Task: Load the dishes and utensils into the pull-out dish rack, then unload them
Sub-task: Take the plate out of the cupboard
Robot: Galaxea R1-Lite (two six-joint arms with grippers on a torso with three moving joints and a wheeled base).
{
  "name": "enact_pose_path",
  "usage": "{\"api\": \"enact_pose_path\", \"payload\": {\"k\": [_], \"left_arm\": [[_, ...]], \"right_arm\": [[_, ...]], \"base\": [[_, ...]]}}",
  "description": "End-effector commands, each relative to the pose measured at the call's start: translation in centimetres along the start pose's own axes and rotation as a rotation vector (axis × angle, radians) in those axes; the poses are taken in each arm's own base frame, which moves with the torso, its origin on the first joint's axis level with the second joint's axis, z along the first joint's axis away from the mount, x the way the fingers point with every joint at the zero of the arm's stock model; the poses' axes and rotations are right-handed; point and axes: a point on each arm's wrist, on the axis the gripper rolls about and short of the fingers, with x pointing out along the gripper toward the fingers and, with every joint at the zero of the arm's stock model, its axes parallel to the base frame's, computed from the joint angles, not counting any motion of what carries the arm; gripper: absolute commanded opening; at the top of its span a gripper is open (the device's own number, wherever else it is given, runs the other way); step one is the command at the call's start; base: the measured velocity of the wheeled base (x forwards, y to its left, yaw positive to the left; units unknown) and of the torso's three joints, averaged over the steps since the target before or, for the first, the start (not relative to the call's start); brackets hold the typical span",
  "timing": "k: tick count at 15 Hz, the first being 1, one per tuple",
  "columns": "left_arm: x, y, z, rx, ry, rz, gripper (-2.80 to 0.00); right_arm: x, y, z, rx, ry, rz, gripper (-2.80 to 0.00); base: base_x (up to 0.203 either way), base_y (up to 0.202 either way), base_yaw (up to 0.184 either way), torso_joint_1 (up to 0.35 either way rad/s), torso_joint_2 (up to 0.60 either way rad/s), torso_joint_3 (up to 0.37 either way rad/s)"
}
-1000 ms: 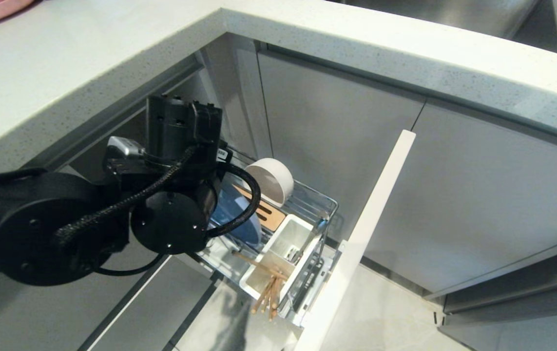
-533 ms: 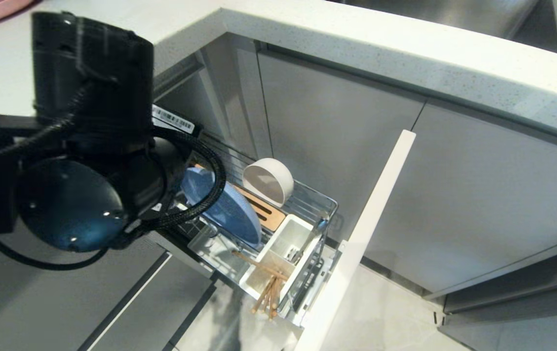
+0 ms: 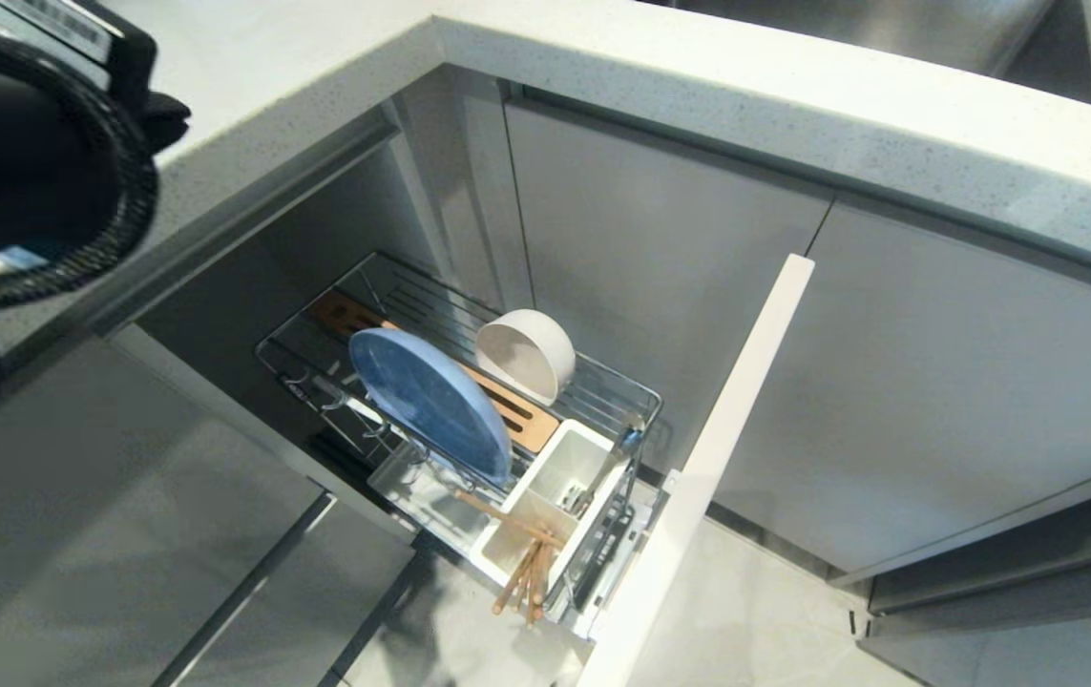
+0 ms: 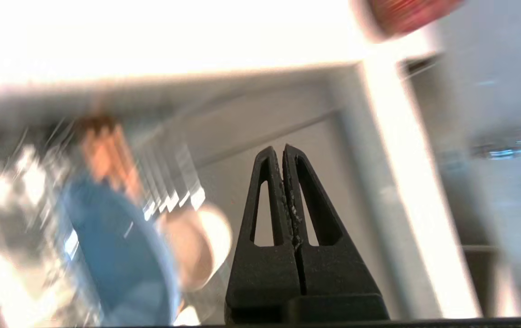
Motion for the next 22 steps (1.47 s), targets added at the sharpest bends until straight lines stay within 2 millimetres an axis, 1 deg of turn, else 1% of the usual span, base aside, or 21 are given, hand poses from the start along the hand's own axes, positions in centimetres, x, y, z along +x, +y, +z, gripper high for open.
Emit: {"api": "enact_pose_path", "payload": {"k": [1,3,5,7,9,11,12,14,15,16,17,18,20,22], "left_arm": [[-2.1,0.7,4.2,-0.025,-0.063,-0.093,-2.8],[-3.1,1.6,6.5,-0.014,-0.083,-0.183,-2.8],[-4.9,2.9,9.1,0.021,-0.104,-0.322,-2.8],[-6.7,4.0,10.8,0.079,-0.134,-0.431,-2.8],[-8.4,4.9,11.8,0.155,-0.172,-0.505,-2.8],[-10.5,5.9,12.1,0.282,-0.179,-0.587,-2.8],[-11.9,6.5,12.1,0.351,-0.162,-0.627,-2.8],[-15.2,8.1,11.5,0.51,-0.075,-0.711,-2.8],[-16.5,9.1,10.7,0.607,-0.024,-0.709,-2.8],[-17.0,9.9,9.5,0.746,-0.015,-0.654,-2.8],[-17.5,10.9,8.3,0.848,-0.019,-0.601,-2.8],[-18.2,11.7,7.5,0.904,-0.022,-0.594,-2.8],[-20.2,13.2,6.2,0.99,-0.034,-0.653,-2.8],[-21.6,15.0,4.3,1.028,-0.019,-0.626,-2.8]], "right_arm": [[0.0,0.0,0.0,0.0,-0.003,0.001,-2.8],[0.0,0.0,-0.1,0.0,-0.003,0.0,-2.8],[0.0,0.0,-0.1,0.0,-0.003,0.0,-2.8],[0.0,0.0,0.0,0.0,-0.003,0.0,-2.8],[0.0,0.0,0.0,0.0,-0.003,0.0,-2.8],[0.0,0.0,0.0,0.0,-0.004,-0.001,-2.8],[0.0,0.0,0.0,0.0,-0.003,0.001,-2.8],[0.0,0.0,0.0,0.0,-0.003,0.001,-2.8],[0.0,0.0,0.0,0.0,-0.003,-0.001,-2.8],[0.0,0.0,0.0,0.0,-0.003,0.0,-2.8],[0.0,0.0,0.0,0.0,-0.004,0.0,-2.8],[0.0,0.0,-0.1,0.0,-0.003,0.001,-2.8],[0.0,0.0,0.0,0.0,-0.004,0.001,-2.8],[0.0,0.0,-0.1,0.0,-0.003,0.0,-2.8]], "base": [[0.0,0.0,0.0,0.0,0.0,0.0],[0.0,0.0,0.0,0.0,0.0,0.0],[0.0,0.0,0.0,0.0,0.0,0.0],[0.0,0.0,0.0,0.0,0.0,0.0],[0.0,0.0,0.0,0.0,0.0,0.0],[0.0,0.0,0.0,0.0,0.0,0.0],[0.0,0.0,0.0,0.0,0.0,0.0],[0.0,0.0,0.0,0.0,0.0,0.0],[0.0,0.0,0.0,0.0,0.0,0.0],[0.0,0.0,0.0,0.0,0.0,0.0],[0.0,0.0,0.0,0.0,0.0,0.0],[0.0,0.0,0.0,0.0,0.0,0.0],[0.0,0.0,0.0,0.0,0.0,0.0],[0.0,0.0,0.0,0.0,0.0,0.0]]}}
